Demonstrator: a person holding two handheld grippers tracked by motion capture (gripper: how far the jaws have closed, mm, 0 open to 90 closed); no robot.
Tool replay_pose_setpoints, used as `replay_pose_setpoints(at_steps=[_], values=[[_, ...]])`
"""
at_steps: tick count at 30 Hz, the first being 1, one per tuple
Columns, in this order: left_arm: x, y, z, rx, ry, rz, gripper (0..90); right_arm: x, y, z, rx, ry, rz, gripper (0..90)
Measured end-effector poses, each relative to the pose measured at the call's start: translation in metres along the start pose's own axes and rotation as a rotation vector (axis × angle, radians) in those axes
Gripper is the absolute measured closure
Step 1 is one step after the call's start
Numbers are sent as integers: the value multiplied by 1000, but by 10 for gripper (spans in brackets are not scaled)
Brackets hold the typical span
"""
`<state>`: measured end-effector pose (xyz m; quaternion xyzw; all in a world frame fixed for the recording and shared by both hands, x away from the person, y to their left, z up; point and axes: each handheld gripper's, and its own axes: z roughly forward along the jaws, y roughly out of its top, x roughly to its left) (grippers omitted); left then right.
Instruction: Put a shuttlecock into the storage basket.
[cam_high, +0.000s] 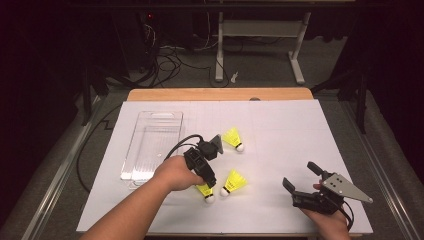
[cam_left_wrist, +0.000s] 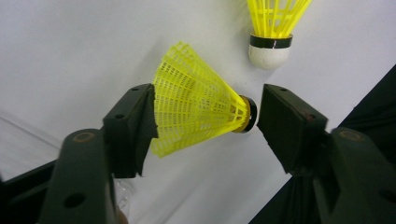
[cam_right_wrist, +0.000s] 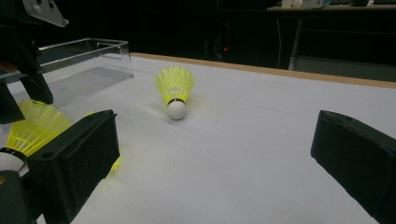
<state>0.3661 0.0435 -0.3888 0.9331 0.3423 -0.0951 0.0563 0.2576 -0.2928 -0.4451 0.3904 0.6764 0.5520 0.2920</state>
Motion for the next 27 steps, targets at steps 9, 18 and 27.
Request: replay_pose_setpoints(at_steps=[9,18,27], values=[[7,2,4,-13,-63,-13,575,0,0,0,2,-1,0,16],[10,-3,12,17,-76,-14,592,0,0,0,5,-1,1,17],[14,-6,7,-17,-125,-34,754,0,0,1,6,-4,0,19]])
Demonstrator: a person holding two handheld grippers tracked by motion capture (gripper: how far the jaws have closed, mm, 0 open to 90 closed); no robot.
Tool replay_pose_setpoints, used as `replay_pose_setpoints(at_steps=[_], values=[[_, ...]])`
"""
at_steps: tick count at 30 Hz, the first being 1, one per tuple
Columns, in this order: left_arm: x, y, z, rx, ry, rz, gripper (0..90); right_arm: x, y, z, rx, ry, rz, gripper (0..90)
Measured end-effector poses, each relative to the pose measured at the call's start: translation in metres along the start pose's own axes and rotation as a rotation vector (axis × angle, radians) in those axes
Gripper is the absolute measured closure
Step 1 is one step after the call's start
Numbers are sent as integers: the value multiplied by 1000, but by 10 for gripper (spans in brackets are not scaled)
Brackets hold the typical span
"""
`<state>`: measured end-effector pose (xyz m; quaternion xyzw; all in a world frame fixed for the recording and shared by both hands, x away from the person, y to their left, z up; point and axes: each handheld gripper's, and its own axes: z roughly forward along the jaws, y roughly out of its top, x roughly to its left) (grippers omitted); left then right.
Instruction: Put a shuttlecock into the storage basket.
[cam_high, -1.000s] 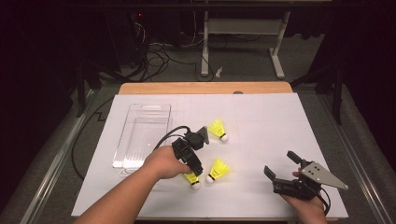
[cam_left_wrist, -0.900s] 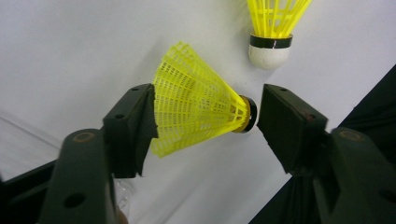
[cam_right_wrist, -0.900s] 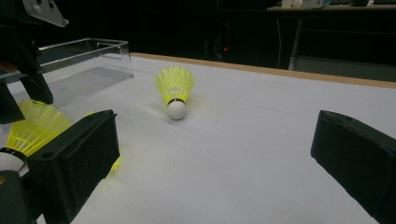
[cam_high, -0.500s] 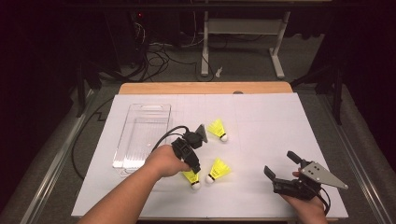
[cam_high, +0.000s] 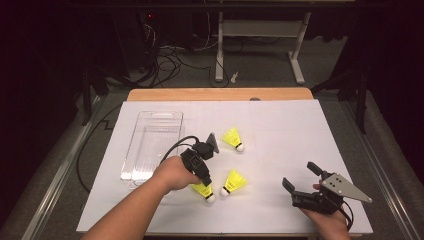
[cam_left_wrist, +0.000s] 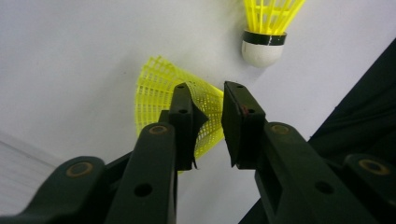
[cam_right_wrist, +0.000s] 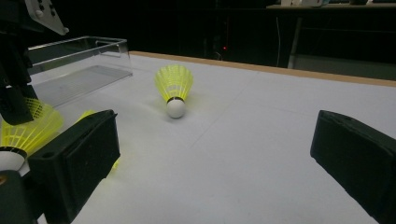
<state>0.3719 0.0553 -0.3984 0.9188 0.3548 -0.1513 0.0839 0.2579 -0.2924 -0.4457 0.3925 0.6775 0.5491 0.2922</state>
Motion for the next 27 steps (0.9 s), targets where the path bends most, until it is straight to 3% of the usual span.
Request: replay_pose_setpoints(at_steps=[10,18,27], values=[[0,0,-3,-9,-38,5,880,-1,0,0,-1,-3,-1,20],[-4,-1,-5,-14,-57,12,889,0,0,0,-1,-3,-2,24],[-11,-6,-16,-26,-35,9,892,1,0,0,0,-3,-2,24]])
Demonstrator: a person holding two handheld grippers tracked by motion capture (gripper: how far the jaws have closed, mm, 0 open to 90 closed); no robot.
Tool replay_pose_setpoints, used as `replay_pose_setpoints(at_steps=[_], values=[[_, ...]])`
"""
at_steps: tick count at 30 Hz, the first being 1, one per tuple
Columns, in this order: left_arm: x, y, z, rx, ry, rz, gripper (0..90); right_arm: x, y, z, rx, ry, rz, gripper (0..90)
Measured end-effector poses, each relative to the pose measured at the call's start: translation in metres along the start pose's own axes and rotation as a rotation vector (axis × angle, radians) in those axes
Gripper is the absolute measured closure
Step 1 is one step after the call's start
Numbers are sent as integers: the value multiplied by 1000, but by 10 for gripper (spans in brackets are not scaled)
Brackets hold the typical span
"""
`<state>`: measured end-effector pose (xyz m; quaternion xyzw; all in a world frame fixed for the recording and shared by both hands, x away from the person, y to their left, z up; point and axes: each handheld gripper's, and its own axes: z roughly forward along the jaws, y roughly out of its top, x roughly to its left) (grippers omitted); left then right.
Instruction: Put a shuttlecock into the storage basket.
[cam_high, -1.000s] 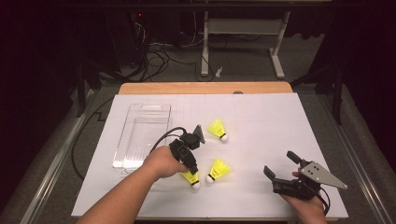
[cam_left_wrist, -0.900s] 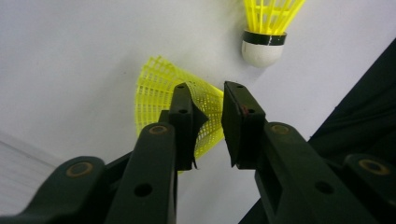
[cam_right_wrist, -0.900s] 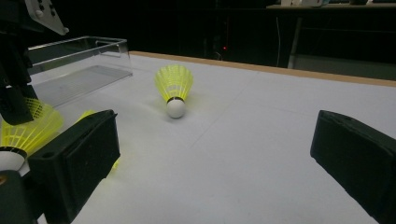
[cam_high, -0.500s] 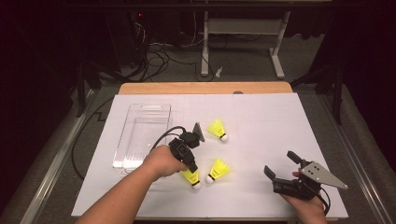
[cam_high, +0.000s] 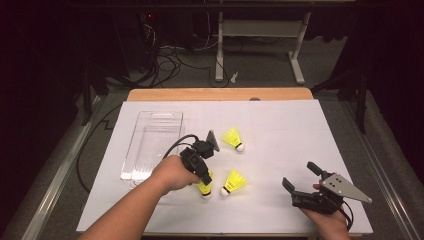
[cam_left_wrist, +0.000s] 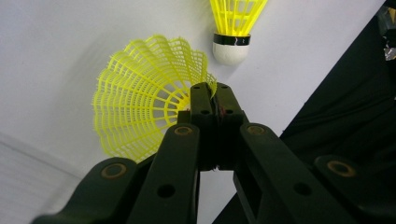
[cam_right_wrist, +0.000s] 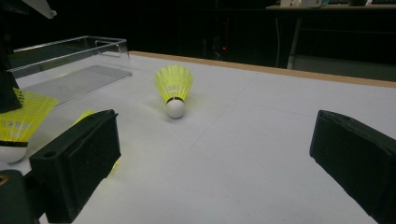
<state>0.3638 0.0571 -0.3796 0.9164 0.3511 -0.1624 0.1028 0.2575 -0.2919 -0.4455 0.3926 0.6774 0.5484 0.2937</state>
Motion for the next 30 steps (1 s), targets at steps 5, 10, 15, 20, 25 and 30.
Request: replay_pose_setpoints(at_steps=[5,10,15,20,25,30], values=[[-1,-3,-7,-7,15,-8,891,0,0,0,-1,0,-4,24],[-3,-4,-15,-9,22,-5,891,0,0,1,1,0,-5,24],[-6,-4,-18,3,25,13,890,0,0,1,-1,2,-7,22],[-6,-4,-21,5,39,8,890,1,0,1,-4,11,-8,22],[-4,-4,-23,12,62,3,890,2,0,2,-6,16,-9,19],[-5,-4,-25,1,83,-7,889,2,0,1,-5,14,-11,19]])
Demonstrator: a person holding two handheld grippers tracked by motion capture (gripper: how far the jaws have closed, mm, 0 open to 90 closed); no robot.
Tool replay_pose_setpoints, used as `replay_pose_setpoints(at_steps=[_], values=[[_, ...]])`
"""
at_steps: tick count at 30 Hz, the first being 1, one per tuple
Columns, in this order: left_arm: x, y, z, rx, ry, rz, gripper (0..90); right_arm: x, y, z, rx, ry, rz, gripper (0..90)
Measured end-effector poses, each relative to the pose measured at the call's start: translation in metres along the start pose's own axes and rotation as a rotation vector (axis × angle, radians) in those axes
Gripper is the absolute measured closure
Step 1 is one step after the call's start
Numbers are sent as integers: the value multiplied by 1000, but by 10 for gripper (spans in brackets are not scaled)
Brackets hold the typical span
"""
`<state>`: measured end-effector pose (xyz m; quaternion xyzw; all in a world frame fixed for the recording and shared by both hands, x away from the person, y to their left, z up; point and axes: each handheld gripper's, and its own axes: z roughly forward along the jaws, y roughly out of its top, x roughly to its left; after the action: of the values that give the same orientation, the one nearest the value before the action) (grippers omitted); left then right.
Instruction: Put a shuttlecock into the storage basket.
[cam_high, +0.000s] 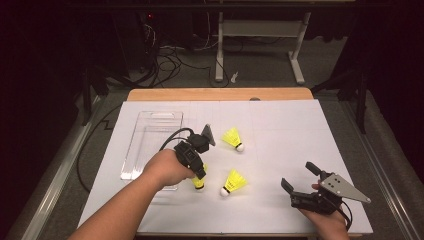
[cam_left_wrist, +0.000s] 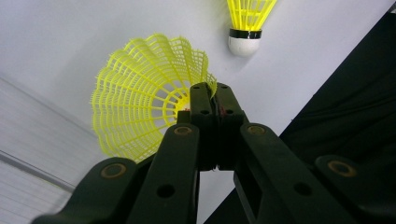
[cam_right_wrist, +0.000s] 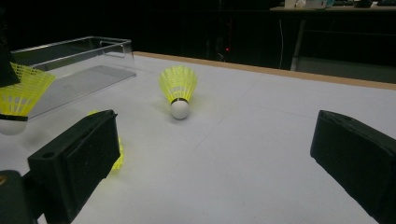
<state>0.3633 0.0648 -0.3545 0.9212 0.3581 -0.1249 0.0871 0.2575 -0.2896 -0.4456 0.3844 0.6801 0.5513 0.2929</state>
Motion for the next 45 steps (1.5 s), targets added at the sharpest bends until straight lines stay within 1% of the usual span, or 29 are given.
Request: replay_pose_setpoints(at_steps=[3,4,6,7,8,12,14,17,21,25,29,32,35,40,45], values=[[-2,0,-7,-12,0,5,889,0,0,0,-1,-2,2,19],[-2,1,-9,-11,-3,10,890,0,0,0,-1,-3,2,19],[-3,1,-13,-8,4,17,890,0,0,0,-1,-2,2,19],[-3,1,-15,-13,3,12,890,0,0,0,-1,-2,2,19],[-3,1,-18,-18,3,16,890,0,0,1,0,-2,2,19],[-2,0,-28,-29,-12,20,890,0,0,1,1,-3,1,19],[-1,-1,-32,-22,-26,27,891,0,0,1,1,-3,1,19],[0,-4,-41,-39,-18,18,891,0,0,0,2,-5,2,19],[6,-10,-55,-68,-10,1,891,0,0,1,2,-4,1,19],[13,-19,-66,-76,-2,-29,891,0,0,1,0,-3,2,19],[22,-29,-77,-95,5,-54,891,-1,0,1,2,-6,3,19],[29,-36,-85,-108,18,-83,891,-1,0,0,1,-7,3,19],[37,-41,-88,-117,20,-103,891,0,0,0,0,-8,1,19],[46,-46,-88,-101,30,-135,891,-1,0,-1,-2,-7,1,19],[53,-49,-88,-94,41,-157,891,-1,0,-2,-3,-6,0,19]])
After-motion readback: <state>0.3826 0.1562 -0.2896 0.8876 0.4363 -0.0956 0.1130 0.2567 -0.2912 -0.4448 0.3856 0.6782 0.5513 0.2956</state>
